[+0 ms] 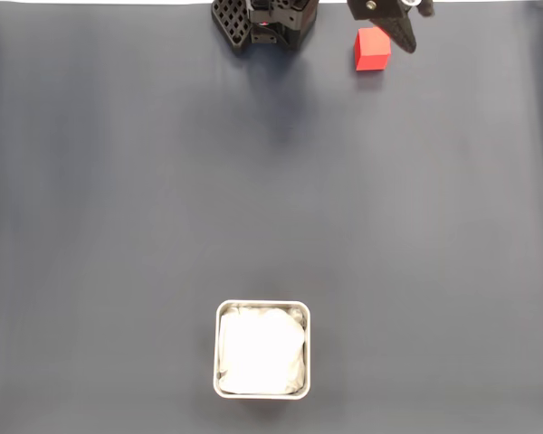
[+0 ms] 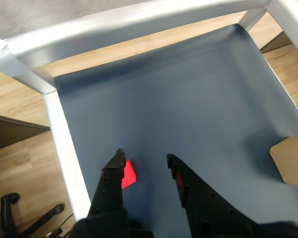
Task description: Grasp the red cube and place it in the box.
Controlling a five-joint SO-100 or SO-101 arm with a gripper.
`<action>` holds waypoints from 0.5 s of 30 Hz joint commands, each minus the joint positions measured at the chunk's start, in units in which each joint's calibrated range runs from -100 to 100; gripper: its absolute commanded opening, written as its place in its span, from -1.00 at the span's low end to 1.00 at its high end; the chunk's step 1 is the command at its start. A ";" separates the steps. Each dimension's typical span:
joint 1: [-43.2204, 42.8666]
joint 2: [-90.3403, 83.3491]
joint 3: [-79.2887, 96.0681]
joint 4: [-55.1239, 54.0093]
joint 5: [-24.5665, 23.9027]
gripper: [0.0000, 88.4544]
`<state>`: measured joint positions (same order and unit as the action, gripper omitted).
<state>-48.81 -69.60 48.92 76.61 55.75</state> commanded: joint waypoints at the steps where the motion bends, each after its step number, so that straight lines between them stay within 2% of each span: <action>1: -2.75 -1.45 0.08 1.83 0.00 -0.53; 15: -9.28 -3.71 4.55 5.52 0.88 -0.33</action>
<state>-57.34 -72.47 53.35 81.46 55.80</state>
